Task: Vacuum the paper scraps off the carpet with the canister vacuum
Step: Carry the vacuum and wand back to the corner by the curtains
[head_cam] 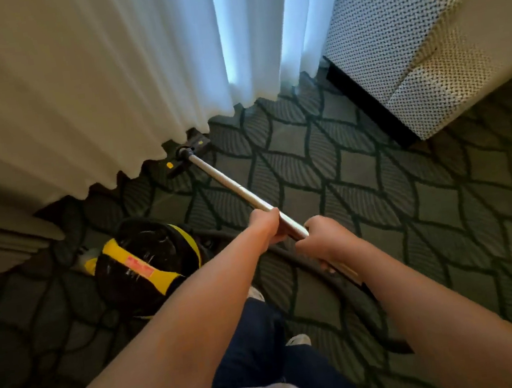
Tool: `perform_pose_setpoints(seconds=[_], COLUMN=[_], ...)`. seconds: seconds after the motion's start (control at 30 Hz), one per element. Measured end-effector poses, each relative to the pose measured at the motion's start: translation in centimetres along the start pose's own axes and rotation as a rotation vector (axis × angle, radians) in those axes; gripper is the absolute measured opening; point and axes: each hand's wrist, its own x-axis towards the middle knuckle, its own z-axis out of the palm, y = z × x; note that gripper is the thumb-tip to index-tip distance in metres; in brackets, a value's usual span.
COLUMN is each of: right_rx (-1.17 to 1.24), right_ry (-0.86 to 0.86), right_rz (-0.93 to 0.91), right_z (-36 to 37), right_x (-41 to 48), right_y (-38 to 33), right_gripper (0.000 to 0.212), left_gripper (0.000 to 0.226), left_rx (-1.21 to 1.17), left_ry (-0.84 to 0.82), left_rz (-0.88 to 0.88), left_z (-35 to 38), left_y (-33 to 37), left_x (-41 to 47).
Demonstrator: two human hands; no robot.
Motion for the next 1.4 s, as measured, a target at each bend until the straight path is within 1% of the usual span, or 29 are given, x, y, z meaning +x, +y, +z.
perform_pose_setpoints(seconds=[0.13,0.27,0.33,0.43,0.57,0.67,0.8,0.87,0.93,0.97,1.0,1.07,1.13,1.23,1.3,1.37,1.4], right_rx=[-0.085,-0.193,-0.24,-0.302,-0.333,-0.407,-0.461,-0.492,-0.534,-0.546,-0.564,-0.626,-0.656,-0.739,-0.81,-0.829,-0.864], right_ry=[-0.074,-0.106,-0.11,-0.128,-0.149,-0.151,-0.199,-0.226,-0.257,-0.283,-0.309,-0.366,-0.424,-0.48,-0.519,-0.537,-0.552], right_rz=[-0.034,-0.053,-0.076,-0.113,-0.166,-0.199,-0.237,-0.265,-0.294,-0.3,-0.309,-0.332,-0.332,-0.304,-0.294,-0.278,-0.275], right_z=[-0.2,-1.2,-1.8,-2.6,-2.9,-2.7,-1.4,-0.8,-0.4,-0.2,0.2,1.0,2.1,3.7,5.1,5.6,6.1], right_x=[3.2,6.3,8.0,9.6,12.0,13.5,16.0,17.5,19.2,20.0,20.8,22.3,23.7,25.8,26.9,27.4,27.5], right_y=[-3.6,-7.3,-9.2,-11.8,-15.6,-18.6,-23.2,-25.5,-28.2,-29.6,-31.1,-34.1,-36.7,-39.8,-41.7,-42.8,-43.4], right_gripper=[0.016,0.022,0.024,0.025,0.019,0.023,0.021,0.024,0.027,0.026,0.025,0.024,0.023,0.02,0.016,0.015,0.015], left_gripper=[0.035,0.033,0.032,0.028,0.028,0.029,0.017,0.019,0.017,0.018,0.024,0.039,0.042,0.041,0.041,0.044,0.048], left_rx=[-0.083,-0.18,-0.193,-0.222,-0.299,-0.336,-0.443,-0.476,-0.426,-0.356,-0.281,-0.207,-0.205,-0.195,-0.161,-0.084,-0.1], left_ry=[0.058,0.093,0.108,0.116,0.137,0.154,0.2,0.216,0.294,0.382,0.478,0.633,0.728,0.805,0.867,0.868,0.857], left_rz=[-0.025,-0.05,-0.037,-0.028,-0.004,0.01,-0.009,-0.019,0.001,0.011,-0.001,-0.083,-0.175,-0.287,-0.393,-0.474,-0.521], left_z=[-3.4,-5.9,-7.2,-8.6,-11.6,-13.7,-17.4,-19.6,-22.3,-23.7,-25.3,-28.1,-30.1,-31.5,-31.7,-31.5,-31.3], left_y=[0.9,2.8,4.2,6.0,8.1,9.2,10.4,10.9,11.1,11.1,10.9,10.1,8.7,6.5,5.2,4.6,4.2], left_x=[2.4,4.4,5.1,5.8,6.6,7.0,7.9,8.4,8.9,9.0,9.1,9.3,9.7,10.3,10.6,10.3,10.3])
